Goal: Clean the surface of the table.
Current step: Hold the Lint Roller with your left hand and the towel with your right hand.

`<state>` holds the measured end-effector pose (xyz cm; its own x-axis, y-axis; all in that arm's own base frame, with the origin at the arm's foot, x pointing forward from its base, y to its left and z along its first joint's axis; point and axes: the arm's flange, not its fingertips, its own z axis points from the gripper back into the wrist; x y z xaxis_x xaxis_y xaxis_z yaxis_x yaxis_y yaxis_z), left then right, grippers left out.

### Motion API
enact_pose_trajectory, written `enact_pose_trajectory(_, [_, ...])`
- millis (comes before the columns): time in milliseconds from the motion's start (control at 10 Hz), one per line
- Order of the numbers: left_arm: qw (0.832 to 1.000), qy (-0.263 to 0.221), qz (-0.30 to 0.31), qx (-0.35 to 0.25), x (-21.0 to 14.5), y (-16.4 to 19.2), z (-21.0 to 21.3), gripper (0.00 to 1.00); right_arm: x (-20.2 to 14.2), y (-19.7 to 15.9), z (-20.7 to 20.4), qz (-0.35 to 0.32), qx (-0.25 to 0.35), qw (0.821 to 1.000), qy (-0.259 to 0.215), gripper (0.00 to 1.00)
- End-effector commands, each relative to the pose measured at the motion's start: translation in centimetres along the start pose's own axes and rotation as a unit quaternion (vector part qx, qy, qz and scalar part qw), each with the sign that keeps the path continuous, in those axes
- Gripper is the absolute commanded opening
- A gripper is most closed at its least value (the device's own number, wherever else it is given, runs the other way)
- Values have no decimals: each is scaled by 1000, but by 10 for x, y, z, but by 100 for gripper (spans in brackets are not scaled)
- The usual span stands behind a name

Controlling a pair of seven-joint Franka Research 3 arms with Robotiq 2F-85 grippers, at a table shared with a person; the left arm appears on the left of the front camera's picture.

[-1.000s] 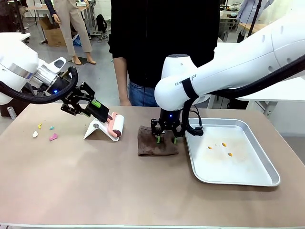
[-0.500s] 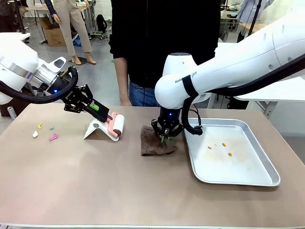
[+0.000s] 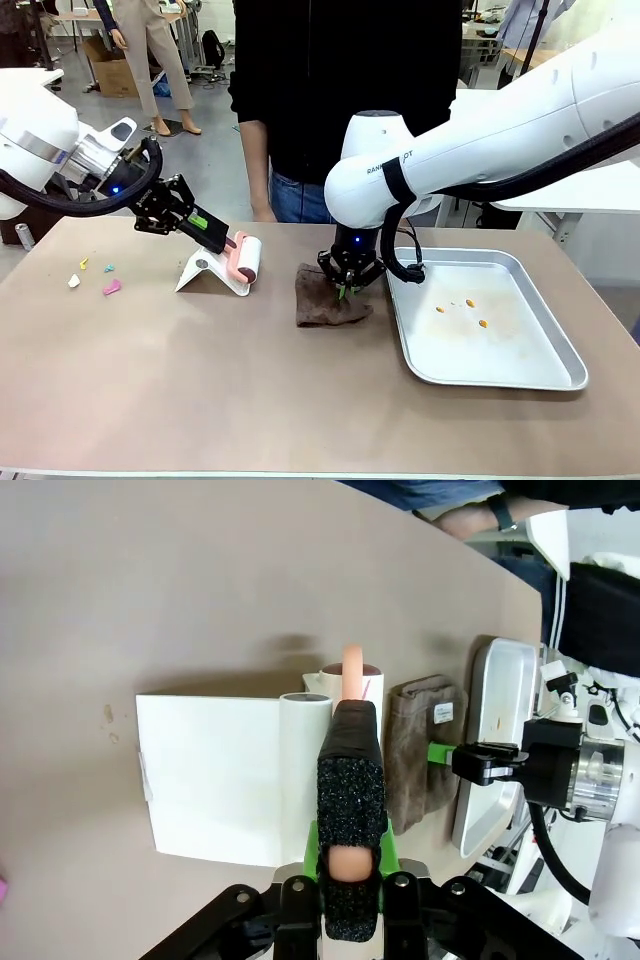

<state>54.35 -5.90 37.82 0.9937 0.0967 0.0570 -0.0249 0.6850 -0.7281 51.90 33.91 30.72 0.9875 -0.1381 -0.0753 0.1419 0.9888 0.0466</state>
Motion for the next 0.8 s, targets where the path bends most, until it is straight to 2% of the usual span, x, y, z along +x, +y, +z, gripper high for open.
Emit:
enact_pose_trajectory(0, [999,-23,-17,-30,-6,0,6,0,0,-6,-17,8,5,1000,9,0])
enact_pose_trajectory(200, [998,-32,-33,-40,-10,-6,14,0,-3,-15,0,21,69,997,10,0])
enact_pose_trajectory(400, [996,-35,-51,-61,-16,-12,24,0,-10,-37,24,33,185,982,10,0])
enact_pose_trajectory(500, [996,-17,-54,-73,-19,-12,30,0,-17,-52,36,40,262,964,13,0])
enact_pose_trajectory(600, [994,-3,-62,-89,-22,-11,36,7,-26,-68,44,51,328,943,15,0])
enact_pose_trajectory(700, [993,-2,-64,-101,-24,-8,46,7,-37,-83,52,63,379,923,13,0])
